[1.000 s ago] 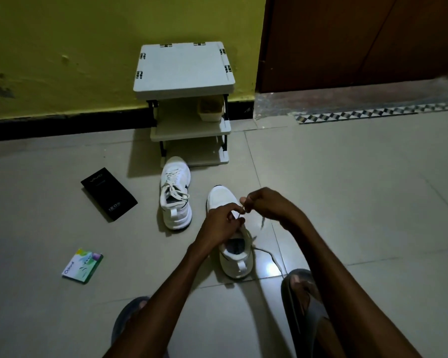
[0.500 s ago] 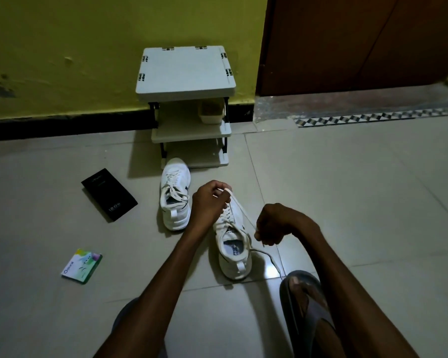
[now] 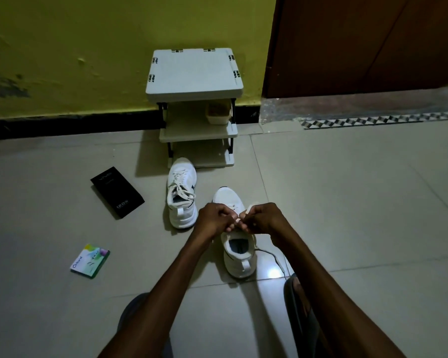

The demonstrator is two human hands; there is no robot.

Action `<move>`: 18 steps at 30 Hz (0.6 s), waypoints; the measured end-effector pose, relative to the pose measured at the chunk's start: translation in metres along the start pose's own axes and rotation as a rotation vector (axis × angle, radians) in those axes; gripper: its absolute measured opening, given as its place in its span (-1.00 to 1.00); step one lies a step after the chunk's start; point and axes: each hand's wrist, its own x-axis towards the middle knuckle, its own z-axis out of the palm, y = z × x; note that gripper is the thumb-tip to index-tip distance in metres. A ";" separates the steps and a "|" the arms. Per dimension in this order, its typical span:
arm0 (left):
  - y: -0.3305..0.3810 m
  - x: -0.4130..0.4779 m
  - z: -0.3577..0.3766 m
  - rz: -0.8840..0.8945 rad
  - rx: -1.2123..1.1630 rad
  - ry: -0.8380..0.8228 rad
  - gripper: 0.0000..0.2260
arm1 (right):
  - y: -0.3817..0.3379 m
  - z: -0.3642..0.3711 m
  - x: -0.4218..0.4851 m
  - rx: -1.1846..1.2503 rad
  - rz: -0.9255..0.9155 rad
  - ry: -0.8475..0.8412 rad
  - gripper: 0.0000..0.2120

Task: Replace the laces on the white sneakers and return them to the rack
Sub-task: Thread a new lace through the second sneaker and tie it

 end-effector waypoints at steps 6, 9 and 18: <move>-0.007 0.005 -0.011 0.105 0.275 0.101 -0.76 | 0.001 0.004 0.003 -0.536 -0.410 0.221 -0.68; -0.008 0.005 -0.010 0.108 0.278 0.089 -0.79 | 0.003 0.008 0.003 -0.611 -0.503 0.024 -0.86; -0.013 0.004 -0.007 -0.021 -0.022 0.006 -0.86 | 0.016 0.015 0.009 -0.897 -0.514 0.068 -0.78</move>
